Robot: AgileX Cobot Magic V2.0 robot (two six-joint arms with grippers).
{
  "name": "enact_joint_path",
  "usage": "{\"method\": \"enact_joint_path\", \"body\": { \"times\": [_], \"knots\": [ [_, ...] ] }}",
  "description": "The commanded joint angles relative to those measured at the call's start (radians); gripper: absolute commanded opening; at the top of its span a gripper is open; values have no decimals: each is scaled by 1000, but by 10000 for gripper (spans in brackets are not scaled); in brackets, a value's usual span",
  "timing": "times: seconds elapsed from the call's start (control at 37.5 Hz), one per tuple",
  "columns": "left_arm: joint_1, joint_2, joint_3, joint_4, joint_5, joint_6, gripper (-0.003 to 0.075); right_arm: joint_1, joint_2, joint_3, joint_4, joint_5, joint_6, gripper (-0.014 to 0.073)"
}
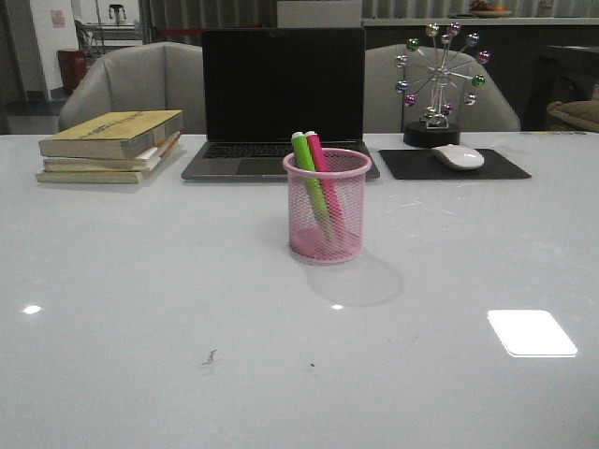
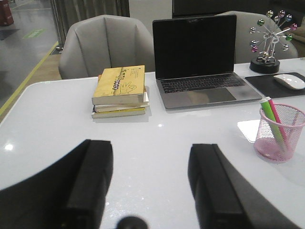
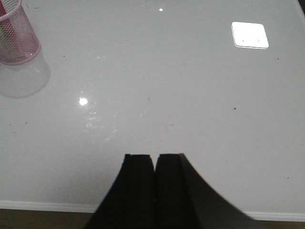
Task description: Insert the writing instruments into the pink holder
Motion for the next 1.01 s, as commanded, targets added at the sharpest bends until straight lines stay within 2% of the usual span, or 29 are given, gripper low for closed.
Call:
{"method": "enact_joint_path", "body": {
  "times": [0.0, 0.56, 0.77, 0.99],
  "knots": [
    [1, 10, -26, -3, -90, -7, 414, -7, 6, -25, -6, -79, -1, 22],
    [1, 10, -26, -3, -90, -7, 414, -7, 0, -25, 9, -107, -1, 22],
    [1, 10, -26, -3, -90, -7, 414, -7, -110, -19, 43, -209, -21, 21],
    [1, 10, -26, -3, -90, -7, 414, -7, -271, 63, 78, -392, -138, 20]
  ]
}}
